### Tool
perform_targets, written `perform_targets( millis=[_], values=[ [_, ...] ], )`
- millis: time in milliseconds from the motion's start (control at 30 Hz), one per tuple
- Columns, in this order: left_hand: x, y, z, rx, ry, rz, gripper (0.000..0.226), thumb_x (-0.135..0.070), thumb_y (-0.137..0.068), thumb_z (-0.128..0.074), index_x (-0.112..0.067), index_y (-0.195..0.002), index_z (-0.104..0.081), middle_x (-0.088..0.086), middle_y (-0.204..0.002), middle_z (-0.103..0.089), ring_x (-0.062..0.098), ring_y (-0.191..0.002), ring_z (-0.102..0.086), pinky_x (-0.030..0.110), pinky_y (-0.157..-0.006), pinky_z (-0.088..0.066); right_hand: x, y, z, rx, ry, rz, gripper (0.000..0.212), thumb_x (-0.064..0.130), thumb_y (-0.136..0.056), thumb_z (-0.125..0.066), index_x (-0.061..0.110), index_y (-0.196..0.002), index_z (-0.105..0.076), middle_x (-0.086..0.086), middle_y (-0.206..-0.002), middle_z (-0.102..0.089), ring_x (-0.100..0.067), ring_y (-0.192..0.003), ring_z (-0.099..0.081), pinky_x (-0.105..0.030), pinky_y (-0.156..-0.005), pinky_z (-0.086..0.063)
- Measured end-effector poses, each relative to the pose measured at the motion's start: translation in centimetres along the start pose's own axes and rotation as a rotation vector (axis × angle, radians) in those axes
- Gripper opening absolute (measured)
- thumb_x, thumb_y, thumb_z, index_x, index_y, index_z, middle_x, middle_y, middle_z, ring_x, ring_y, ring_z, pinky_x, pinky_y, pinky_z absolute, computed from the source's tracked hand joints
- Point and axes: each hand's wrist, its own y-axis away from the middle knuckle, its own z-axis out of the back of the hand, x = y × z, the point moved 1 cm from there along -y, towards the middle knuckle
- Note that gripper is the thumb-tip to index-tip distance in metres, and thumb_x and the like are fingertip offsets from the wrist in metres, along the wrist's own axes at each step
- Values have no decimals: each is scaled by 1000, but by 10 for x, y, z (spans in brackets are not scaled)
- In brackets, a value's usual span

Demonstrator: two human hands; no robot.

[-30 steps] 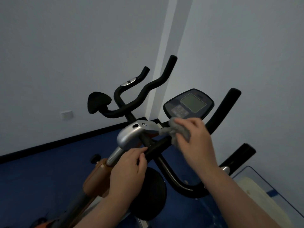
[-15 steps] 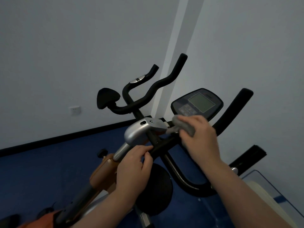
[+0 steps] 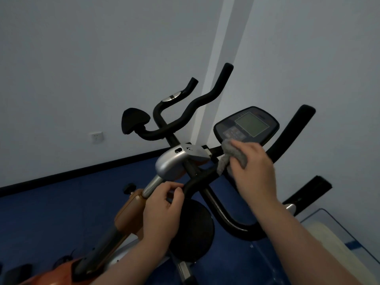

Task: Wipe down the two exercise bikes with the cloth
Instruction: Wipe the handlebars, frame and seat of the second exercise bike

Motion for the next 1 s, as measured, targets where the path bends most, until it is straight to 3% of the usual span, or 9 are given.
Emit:
perform_targets(
  millis=[100,200,267,400,533,700,800,900,1000],
  values=[
    [-1,1,0,10,-19,-14,18,-26,-90,-52,-38,-85,-65,-16,-80,-66,2,-73,-62,14,-60,-45,14,36,-27,174,-85,12,41,13,-90,-62,28,-128,-61,8,-123,-55,-6,-108,-54,-14,-89,-44],
    [-1,1,2,15,-79,-54,18,-27,-93,-48,-36,-87,-63,-21,-83,-64,-3,-78,-60,8,-64,-41,25,51,-32,373,-321,72,40,7,-86,-66,31,-119,-67,14,-118,-62,6,-110,-55,-13,-95,-44],
    [-1,3,3,12,-106,-58,20,-32,-94,-44,-38,-89,-62,-24,-86,-63,-5,-80,-60,13,-61,-40,22,33,-20,329,-342,80,40,3,-83,-67,30,-112,-71,14,-109,-66,5,-101,-59,-17,-91,-48],
    [-3,4,2,-9,-120,-47,23,-41,-89,-38,-43,-88,-61,-28,-86,-61,-5,-80,-59,19,-60,-40,13,2,-3,11,-87,89,34,8,-88,-64,26,-117,-69,8,-113,-62,-7,-101,-56,-20,-85,-47],
    [-3,4,2,-9,-127,-43,21,-39,-90,-40,-43,-88,-60,-28,-85,-61,-4,-77,-60,22,-60,-41,21,42,-35,189,83,103,41,12,-91,-57,29,-129,-60,11,-127,-54,-8,-113,-44,-16,-86,-38],
    [-7,4,3,15,-154,-48,21,-38,-90,-39,-41,-88,-59,-23,-81,-62,-5,-78,-58,20,-59,-41,24,50,-13,411,-270,-8,41,4,-82,-67,35,-107,-71,19,-110,-65,6,-104,-57,-13,-88,-42],
    [-10,4,6,63,-218,-34,17,-35,-91,-42,-44,-87,-56,-23,-80,-60,-11,-82,-55,13,-57,-36,13,45,27,305,-264,-27,38,11,-76,-73,44,-95,-71,24,-99,-66,11,-95,-58,-3,-80,-39],
    [-19,-4,6,148,-252,-51,14,-35,-90,-47,-48,-93,-52,-23,-90,-57,-11,-87,-53,13,-61,-37,0,60,43,322,-113,-81,21,32,-85,-67,42,-103,-69,28,-101,-62,9,-100,-54,-2,-82,-36],
    [-30,-10,0,196,-366,-164,24,-27,-92,-53,-47,-105,-51,-25,-95,-54,-10,-88,-49,11,-65,-36,-3,87,21,282,120,-35,19,27,-91,-63,36,-106,-70,27,-98,-62,-2,-97,-51,-20,-86,-42]
  ],
)
